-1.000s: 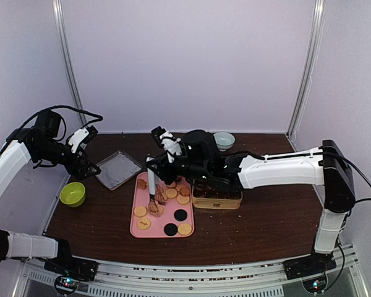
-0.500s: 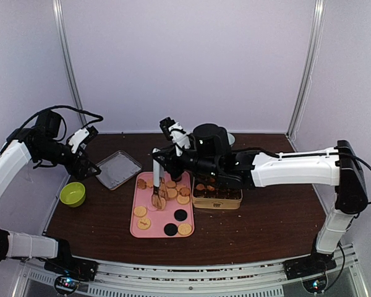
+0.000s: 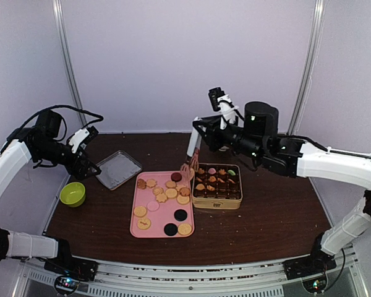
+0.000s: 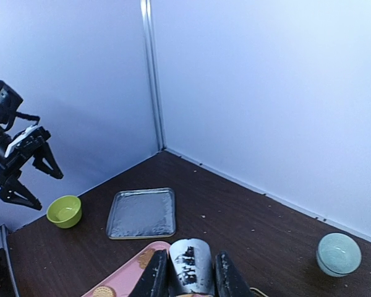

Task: Pack the cookies
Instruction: Place the fake cookies in the empty pocket of the box.

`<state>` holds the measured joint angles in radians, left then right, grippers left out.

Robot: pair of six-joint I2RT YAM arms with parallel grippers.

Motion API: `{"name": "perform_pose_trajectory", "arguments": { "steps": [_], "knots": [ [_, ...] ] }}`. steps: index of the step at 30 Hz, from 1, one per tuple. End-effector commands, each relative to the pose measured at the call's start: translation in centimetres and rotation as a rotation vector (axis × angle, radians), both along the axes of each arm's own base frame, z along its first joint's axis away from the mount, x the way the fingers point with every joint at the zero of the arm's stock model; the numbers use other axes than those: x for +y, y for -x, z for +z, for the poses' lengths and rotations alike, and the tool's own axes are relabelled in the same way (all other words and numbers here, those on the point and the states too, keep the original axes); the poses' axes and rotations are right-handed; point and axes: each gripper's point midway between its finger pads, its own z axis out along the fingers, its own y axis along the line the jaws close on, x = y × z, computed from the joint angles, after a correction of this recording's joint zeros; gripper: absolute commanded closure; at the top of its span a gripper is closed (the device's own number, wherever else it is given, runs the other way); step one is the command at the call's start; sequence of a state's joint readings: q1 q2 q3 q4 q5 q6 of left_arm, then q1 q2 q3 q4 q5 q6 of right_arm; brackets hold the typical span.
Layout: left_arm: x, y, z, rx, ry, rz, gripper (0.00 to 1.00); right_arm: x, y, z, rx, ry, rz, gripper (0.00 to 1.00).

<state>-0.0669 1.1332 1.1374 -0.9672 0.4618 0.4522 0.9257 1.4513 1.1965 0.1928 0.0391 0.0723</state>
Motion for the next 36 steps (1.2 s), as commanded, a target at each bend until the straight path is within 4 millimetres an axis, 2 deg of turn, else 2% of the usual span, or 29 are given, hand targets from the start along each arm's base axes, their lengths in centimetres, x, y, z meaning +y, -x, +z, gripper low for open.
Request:
{"name": "perform_pose_trajectory", "arguments": {
  "steps": [1, 6, 9, 12, 19, 30, 36],
  "knots": [
    [-0.1, -0.5, 1.1, -0.032, 0.014, -0.012, 0.06, -4.9, -0.9, 0.8, -0.034, 0.013, -0.128, 0.98],
    [-0.2, -0.5, 1.2, -0.032, 0.018, -0.015, 0.06, -8.9, -1.1, -0.2, -0.025, 0.066, -0.227, 0.99],
    [-0.3, -0.6, 1.3, -0.031, 0.023, -0.018, 0.06, -10.3, -1.1, -1.2, -0.007, 0.091, -0.254, 0.99],
    [-0.3, -0.6, 1.3, -0.029, 0.024, -0.018, 0.07, -10.8, -0.9, -2.0, 0.004, 0.101, -0.262, 0.99],
    [-0.4, -0.6, 1.5, -0.03, 0.027, -0.019, 0.07, -10.5, -1.0, -2.7, 0.018, 0.091, -0.249, 0.99],
    [-0.2, -0.6, 1.5, -0.032, 0.017, -0.015, 0.07, -9.5, -1.4, -1.8, -0.026, 0.066, -0.215, 1.0],
    [-0.2, -0.6, 1.5, -0.034, 0.015, -0.015, 0.07, -8.6, -1.7, -3.0, -0.019, 0.101, -0.177, 1.0]
  ]
}}
